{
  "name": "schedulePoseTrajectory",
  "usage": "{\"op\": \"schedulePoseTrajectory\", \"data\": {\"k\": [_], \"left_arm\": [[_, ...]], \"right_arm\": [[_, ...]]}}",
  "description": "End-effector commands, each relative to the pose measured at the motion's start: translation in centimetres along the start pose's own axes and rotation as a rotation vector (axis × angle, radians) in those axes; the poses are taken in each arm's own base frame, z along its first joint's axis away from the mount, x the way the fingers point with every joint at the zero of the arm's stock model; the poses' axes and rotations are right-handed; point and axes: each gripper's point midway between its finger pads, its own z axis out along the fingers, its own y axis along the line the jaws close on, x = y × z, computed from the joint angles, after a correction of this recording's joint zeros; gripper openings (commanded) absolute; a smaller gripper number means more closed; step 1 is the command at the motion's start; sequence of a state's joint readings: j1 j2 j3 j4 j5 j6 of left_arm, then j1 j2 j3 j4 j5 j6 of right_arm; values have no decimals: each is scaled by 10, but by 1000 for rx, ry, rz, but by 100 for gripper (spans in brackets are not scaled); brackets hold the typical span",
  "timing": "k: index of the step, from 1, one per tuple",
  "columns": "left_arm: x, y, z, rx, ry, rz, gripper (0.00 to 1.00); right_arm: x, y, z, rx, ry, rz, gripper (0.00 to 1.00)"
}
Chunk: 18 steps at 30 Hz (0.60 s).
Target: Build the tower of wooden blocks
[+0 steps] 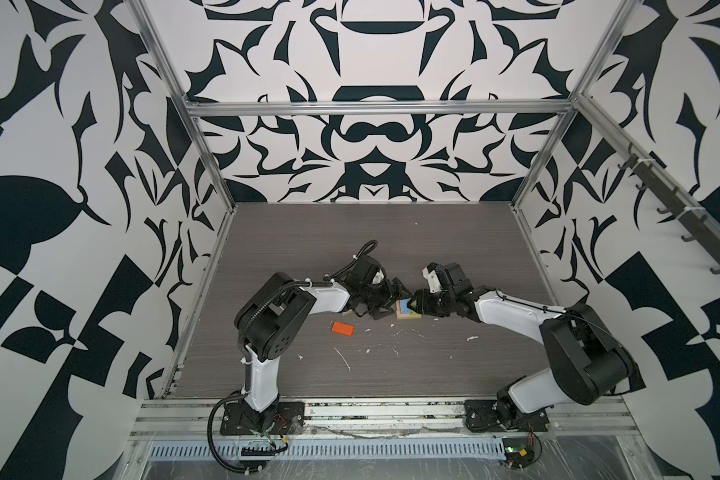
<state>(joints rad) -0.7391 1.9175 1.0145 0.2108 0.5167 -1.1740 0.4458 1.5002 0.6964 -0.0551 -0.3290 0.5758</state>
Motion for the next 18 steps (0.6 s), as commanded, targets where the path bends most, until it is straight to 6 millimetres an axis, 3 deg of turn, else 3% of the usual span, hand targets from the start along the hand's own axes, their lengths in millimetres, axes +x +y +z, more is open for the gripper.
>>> {"op": "schedulePoseTrajectory", "data": {"k": [1,18], "left_arm": [[15,3,-3,-21,55,-19,91],[20,-6,3,28,90,-30,91]], "right_arm": [[-17,12,-8,-22,-60,-25,53],[-17,14,-8,-34,-61,-22,53]]}}
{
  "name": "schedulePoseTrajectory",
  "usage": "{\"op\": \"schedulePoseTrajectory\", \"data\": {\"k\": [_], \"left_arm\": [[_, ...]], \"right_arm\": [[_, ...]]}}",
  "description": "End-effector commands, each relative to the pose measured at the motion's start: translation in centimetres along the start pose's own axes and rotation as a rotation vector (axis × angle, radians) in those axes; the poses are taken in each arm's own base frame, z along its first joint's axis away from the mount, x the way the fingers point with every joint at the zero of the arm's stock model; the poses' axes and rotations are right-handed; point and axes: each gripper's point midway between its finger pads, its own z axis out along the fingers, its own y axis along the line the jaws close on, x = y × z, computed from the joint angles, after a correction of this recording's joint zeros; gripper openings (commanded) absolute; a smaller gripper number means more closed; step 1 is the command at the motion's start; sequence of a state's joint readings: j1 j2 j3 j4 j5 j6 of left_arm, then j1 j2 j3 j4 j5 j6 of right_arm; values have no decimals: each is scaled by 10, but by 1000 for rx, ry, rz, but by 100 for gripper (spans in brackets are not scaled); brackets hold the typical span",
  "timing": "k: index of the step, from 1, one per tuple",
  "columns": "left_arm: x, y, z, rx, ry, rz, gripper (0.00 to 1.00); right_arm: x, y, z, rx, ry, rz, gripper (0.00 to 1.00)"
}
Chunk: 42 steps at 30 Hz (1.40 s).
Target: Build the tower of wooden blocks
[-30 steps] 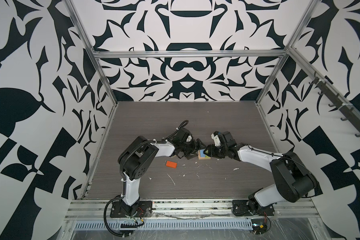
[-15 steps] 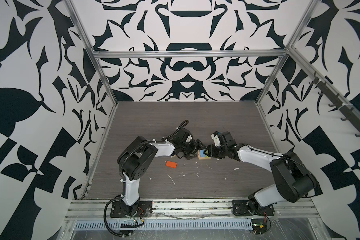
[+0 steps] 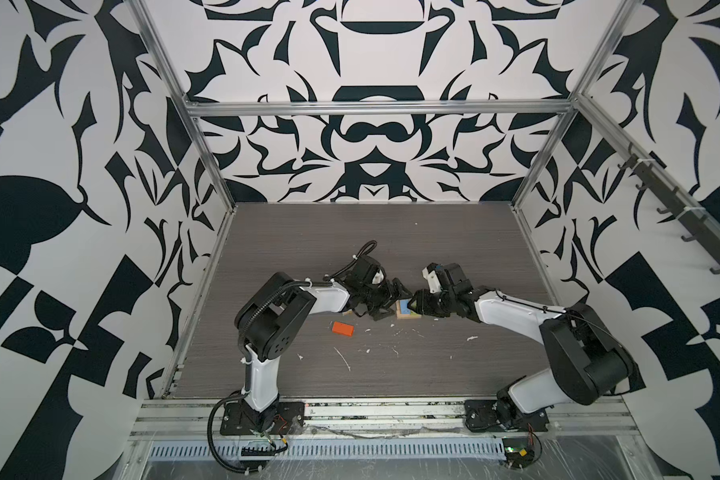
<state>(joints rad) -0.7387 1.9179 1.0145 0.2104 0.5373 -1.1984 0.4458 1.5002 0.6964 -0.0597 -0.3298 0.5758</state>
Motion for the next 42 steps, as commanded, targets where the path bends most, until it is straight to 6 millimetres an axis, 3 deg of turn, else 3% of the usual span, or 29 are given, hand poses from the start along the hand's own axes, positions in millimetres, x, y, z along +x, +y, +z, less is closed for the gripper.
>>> {"op": "schedulePoseTrajectory", "data": {"k": [1,42], "left_arm": [[17,-4,5,20,73,-4,91],[16,-1,9,30,74,-20,91]], "right_arm": [[-18,14,-8,-35,-64,-23,53],[-20,23,-7,-69,-60,-38,53]]}}
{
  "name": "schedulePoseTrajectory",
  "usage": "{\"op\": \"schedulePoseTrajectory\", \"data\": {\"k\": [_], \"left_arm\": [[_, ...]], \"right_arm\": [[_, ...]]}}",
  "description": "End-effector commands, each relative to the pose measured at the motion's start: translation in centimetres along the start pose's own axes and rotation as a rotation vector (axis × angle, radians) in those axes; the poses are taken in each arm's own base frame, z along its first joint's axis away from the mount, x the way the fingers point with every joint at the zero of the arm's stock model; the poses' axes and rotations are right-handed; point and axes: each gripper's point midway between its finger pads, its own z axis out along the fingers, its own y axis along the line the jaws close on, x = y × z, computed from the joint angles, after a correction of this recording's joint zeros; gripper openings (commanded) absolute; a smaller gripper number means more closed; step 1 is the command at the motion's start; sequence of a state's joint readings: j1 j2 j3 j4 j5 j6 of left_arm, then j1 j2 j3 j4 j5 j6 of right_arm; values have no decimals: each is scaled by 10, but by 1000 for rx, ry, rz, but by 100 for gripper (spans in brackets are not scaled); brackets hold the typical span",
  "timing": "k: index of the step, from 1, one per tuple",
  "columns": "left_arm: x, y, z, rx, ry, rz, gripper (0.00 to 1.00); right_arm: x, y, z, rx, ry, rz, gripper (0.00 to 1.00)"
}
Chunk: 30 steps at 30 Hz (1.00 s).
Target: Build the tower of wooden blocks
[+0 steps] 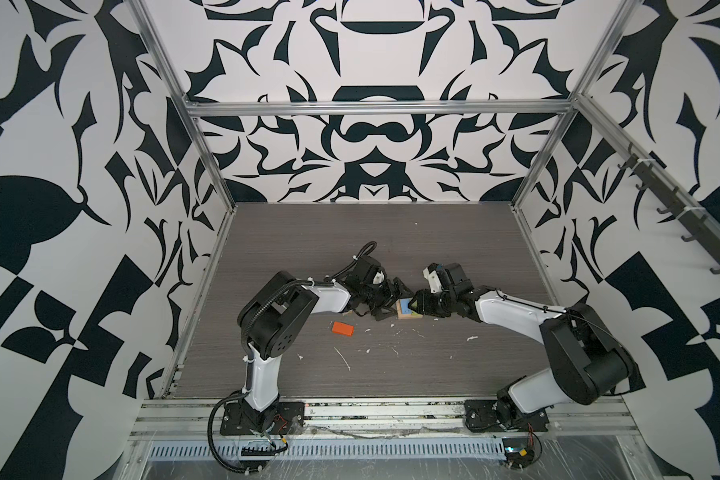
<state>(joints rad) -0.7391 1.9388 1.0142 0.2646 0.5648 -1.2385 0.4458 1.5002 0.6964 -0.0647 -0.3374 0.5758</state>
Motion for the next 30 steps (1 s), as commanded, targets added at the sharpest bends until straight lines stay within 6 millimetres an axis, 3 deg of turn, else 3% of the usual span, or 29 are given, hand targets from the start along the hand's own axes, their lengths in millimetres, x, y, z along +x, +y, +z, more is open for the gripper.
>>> {"op": "schedulePoseTrajectory", "data": {"k": [1,30], "left_arm": [[16,4,5,-5,57,-1,91],[16,4,5,-7,58,2,91]], "right_arm": [[-21,22,-7,-66,-68,-40,52],[-20,26,-4,-79,-62,-40,53]]}}
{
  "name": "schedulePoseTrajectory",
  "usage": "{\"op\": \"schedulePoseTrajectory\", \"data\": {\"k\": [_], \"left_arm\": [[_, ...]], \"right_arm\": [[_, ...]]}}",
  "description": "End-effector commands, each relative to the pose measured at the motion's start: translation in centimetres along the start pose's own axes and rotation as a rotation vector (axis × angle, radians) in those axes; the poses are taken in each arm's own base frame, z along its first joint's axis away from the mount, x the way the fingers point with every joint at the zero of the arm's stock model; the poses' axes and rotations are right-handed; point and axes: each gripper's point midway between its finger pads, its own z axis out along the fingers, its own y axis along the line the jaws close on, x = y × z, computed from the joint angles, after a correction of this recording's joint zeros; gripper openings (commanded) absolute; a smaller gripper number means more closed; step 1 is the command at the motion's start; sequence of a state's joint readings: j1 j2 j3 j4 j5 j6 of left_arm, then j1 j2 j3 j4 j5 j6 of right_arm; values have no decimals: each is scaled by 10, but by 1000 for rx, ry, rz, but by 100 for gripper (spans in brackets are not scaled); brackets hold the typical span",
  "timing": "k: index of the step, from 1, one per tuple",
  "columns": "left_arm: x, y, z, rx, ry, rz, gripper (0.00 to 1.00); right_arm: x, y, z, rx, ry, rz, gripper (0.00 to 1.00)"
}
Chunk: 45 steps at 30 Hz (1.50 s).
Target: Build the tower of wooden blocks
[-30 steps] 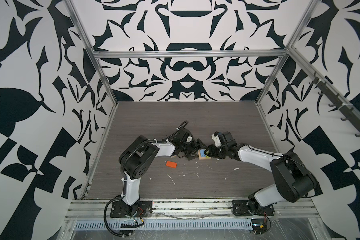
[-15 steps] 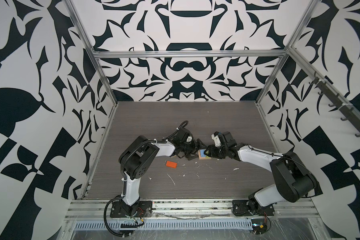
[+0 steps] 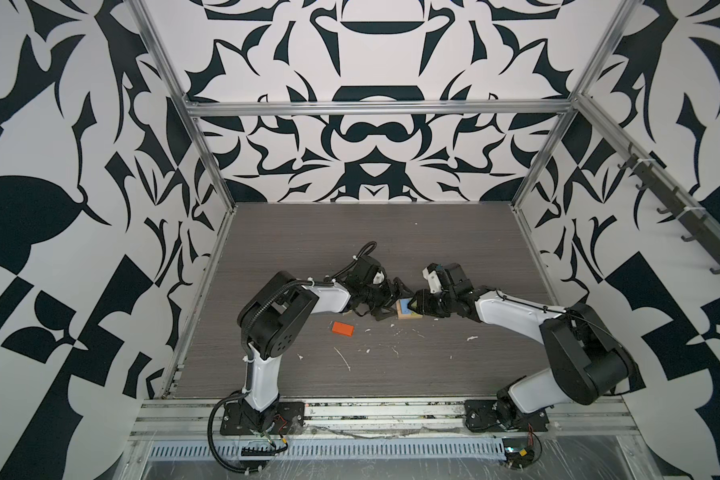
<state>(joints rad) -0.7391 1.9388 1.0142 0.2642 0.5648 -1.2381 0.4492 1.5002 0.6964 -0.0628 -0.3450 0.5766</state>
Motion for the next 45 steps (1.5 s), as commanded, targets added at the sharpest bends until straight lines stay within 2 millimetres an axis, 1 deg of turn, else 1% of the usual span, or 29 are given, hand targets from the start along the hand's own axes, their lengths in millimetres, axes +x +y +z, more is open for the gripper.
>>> {"op": "schedulePoseTrajectory", "data": {"k": [1,15,37,41,43,45], "left_arm": [[16,3,5,-6,58,1,91],[16,3,5,-6,58,0,91],[16,3,5,-6,57,2,91],[16,3,5,-6,56,2,91],[17,1,4,-4,54,5,91],[17,2,2,-9,47,5,91]], "right_arm": [[-21,24,-4,-70,-67,-39,52],[-19,24,-5,-77,-66,-34,53],[-18,31,-6,-112,-70,-47,53],[-21,26,-11,-76,-99,-51,52],[-25,17,-18,-18,-139,-50,52],[-28,13,-26,13,-168,-61,52]]}}
